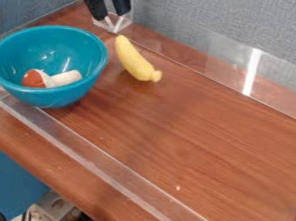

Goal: Put the yellow object in the blue bowl

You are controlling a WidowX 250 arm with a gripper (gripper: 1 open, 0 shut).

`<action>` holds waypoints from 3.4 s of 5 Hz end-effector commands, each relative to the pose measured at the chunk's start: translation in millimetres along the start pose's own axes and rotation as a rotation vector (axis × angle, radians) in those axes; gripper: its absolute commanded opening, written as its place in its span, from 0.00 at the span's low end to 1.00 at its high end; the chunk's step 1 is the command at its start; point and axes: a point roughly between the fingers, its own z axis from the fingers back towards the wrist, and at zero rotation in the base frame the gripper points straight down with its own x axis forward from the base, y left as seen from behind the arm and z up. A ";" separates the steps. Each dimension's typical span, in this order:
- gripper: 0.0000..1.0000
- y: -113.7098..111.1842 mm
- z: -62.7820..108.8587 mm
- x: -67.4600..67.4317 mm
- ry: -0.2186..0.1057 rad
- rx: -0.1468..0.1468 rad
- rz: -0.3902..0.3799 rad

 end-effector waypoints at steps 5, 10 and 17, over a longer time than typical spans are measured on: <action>1.00 -13.6 44.7 -3.0 0.003 0.042 -0.180; 1.00 -7.1 47.3 -25.2 0.004 0.062 -0.196; 1.00 -26.8 43.1 -44.3 -0.025 0.100 -0.238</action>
